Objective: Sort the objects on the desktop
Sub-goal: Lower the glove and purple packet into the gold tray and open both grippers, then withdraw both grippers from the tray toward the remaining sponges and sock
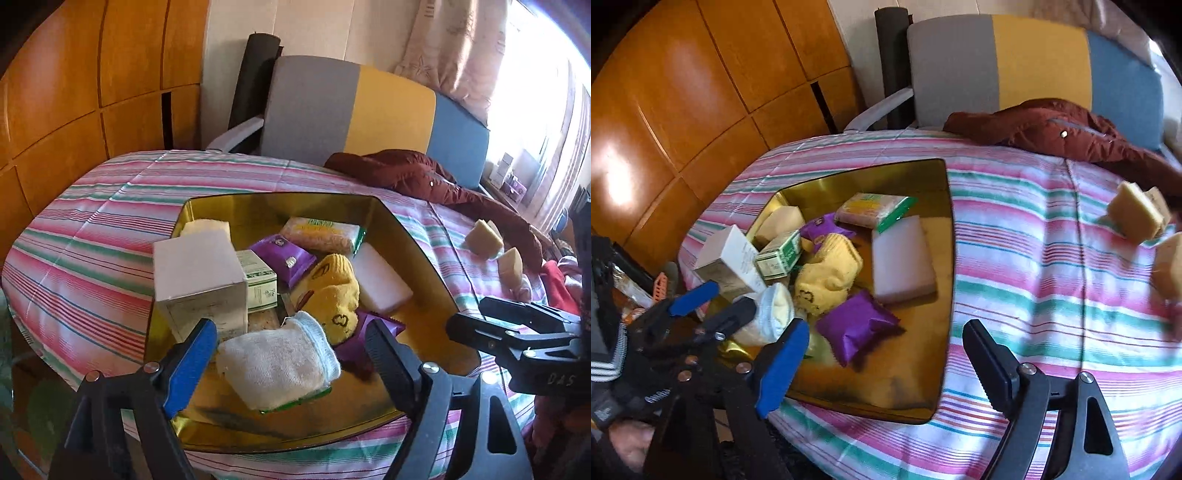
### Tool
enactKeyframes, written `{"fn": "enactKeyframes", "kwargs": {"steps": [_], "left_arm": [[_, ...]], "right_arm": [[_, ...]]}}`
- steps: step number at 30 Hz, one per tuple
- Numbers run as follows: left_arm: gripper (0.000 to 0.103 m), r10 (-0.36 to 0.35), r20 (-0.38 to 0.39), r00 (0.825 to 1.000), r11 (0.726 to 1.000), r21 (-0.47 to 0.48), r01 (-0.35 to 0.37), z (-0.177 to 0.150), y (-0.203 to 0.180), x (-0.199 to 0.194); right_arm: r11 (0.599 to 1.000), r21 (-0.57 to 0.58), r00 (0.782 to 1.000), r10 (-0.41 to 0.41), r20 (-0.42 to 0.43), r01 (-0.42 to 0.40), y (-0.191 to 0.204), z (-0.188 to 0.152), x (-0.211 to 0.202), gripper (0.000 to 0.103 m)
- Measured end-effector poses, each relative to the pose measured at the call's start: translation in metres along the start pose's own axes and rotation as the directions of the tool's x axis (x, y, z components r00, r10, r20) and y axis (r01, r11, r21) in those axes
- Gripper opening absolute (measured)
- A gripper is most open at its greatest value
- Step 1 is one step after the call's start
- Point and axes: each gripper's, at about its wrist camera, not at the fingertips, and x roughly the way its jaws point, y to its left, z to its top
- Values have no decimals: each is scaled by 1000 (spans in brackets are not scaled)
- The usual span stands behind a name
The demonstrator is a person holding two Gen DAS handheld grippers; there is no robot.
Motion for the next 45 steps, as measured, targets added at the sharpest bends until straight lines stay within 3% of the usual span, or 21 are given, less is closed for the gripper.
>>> {"fn": "enactKeyframes", "kwargs": {"steps": [4,10,23,30,42,45], "left_arm": [[82,-21,7,1000,999,-42,21,1,6,-5],[76,-50,-19,999,995,-88,48,0,10,-3],[78,-104,7,995,993,50,104,11,-33,-8],[78,-185,-36,982,978,91,188,16,-64,-1],[78,-256,-68,964,954,145,263,25,-107,10],[78,-268,-79,960,948,158,277,28,-117,12]], "right_arm": [[999,-9,999,-42,23,42,-1,-1,-6,92],[995,-18,993,-101,63,102,-5,-2,-15,93],[974,64,974,-220,61,216,-50,-8,-26,96],[948,162,960,-281,17,274,-109,-18,-41,97],[861,423,942,-333,50,282,-230,-30,-110,96],[842,458,938,-342,46,285,-253,-30,-114,84]]}}
